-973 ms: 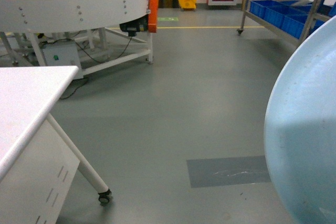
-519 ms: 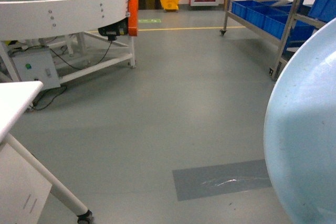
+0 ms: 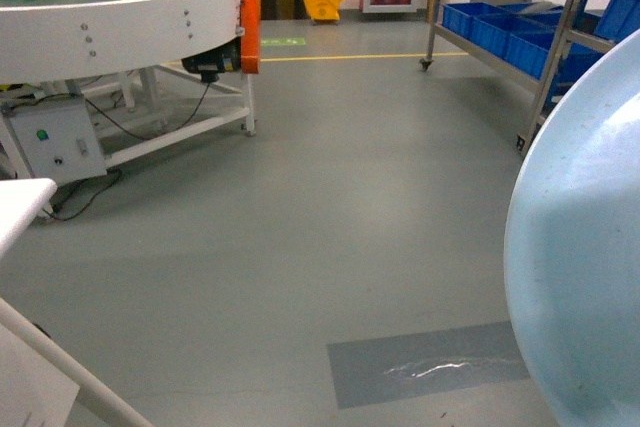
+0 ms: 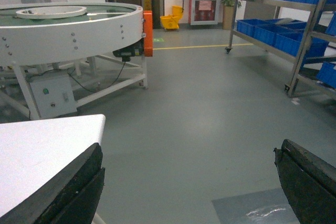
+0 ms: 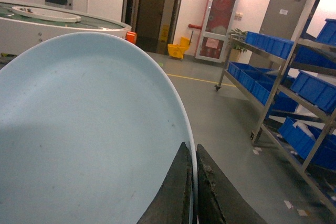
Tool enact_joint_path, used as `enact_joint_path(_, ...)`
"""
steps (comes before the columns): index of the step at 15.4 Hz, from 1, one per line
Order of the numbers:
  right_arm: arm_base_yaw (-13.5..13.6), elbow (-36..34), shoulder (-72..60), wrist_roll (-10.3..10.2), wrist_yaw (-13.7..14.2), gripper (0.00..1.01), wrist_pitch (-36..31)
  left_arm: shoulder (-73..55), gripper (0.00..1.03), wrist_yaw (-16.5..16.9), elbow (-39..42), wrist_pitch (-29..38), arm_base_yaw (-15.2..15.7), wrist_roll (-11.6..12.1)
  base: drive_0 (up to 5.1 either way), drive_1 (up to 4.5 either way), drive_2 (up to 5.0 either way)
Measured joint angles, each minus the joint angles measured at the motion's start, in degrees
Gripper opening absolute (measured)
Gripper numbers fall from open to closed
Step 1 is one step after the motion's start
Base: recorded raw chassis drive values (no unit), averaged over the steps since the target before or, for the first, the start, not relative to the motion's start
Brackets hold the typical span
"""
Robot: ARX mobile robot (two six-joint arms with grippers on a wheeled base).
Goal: Place blue tray on left shelf second layer neatly
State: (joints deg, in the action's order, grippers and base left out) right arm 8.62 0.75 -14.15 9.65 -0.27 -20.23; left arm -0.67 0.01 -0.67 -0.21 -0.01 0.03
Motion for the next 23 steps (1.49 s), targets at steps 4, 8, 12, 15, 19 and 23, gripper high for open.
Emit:
enact_joint_path(4, 0.00, 0.00, 0.00, 0.07, 0.00, 0.02, 0.04, 0.00, 0.98, -0.02, 0.00, 0.02, 0.00, 0.00, 0.0, 4.24, -4.3)
enact_joint_path(8, 0.00, 0.00, -0.02, 0.09, 0.02, 0.02, 0.09, 0.00, 0.98, -0.02, 0.00, -0.17, 0.00, 0.00, 0.0, 4.24, -4.3)
enact_joint_path(12, 0.00, 0.00, 0.00, 0.09, 0.04, 0.02, -0.09, 0.00, 0.98, -0.02, 0.00, 0.15, 0.00, 0.00, 0.1, 4.39, -4.2)
enact_joint_path(15, 0.00, 0.00, 0.00, 0.09, 0.04, 0.02, 0.07, 0.00, 0.98, -0.04, 0.00, -0.11, 0.00, 0.00, 0.1, 4.44, -4.2)
enact_joint_path(19, 0.00, 0.00, 0.00, 0.09, -0.02, 0.02, -0.24, 0.00, 0.98, -0.02, 0.00, 0.04, 0.00, -0.02, 0.1, 4.44, -4.2)
enact_joint_path(23, 0.00, 0.00, 0.00, 0.09, 0.04, 0.02, -0.04, 0.00, 0.98, -0.02, 0.00, 0.11, 0.00, 0.00, 0.1, 4.44, -4.2)
